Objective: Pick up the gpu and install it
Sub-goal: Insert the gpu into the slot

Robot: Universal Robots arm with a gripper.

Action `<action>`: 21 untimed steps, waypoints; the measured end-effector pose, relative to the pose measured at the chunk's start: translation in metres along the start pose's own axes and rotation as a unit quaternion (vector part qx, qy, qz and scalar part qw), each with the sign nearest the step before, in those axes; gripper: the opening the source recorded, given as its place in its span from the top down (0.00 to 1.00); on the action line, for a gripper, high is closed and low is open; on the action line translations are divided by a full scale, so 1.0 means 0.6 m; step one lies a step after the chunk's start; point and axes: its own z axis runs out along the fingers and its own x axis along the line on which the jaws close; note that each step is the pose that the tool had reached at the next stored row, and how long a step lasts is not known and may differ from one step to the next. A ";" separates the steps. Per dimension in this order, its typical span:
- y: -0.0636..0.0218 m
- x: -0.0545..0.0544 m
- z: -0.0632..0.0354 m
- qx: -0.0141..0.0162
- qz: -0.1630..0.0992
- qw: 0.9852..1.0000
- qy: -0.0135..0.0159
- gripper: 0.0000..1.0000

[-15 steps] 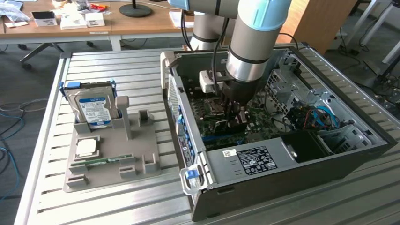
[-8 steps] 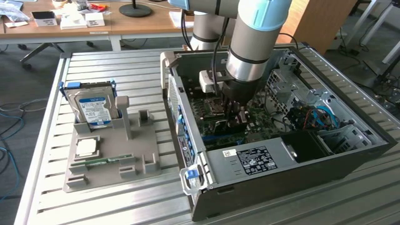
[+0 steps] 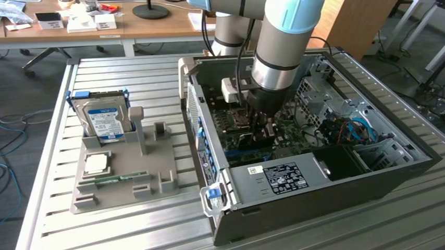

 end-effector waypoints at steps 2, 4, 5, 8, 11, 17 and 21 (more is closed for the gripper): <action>0.000 0.000 0.001 0.000 0.000 1.000 0.000 0.73; 0.001 0.000 0.001 0.000 0.000 1.000 0.000 0.73; 0.001 0.000 0.002 0.000 0.000 1.000 0.000 0.73; 0.001 -0.001 0.002 0.000 0.000 1.000 0.000 0.73; 0.001 -0.001 0.003 0.000 0.000 1.000 0.000 0.73; 0.001 -0.001 0.005 0.000 0.000 1.000 0.000 0.73; 0.001 -0.001 0.007 0.000 0.000 1.000 0.000 0.73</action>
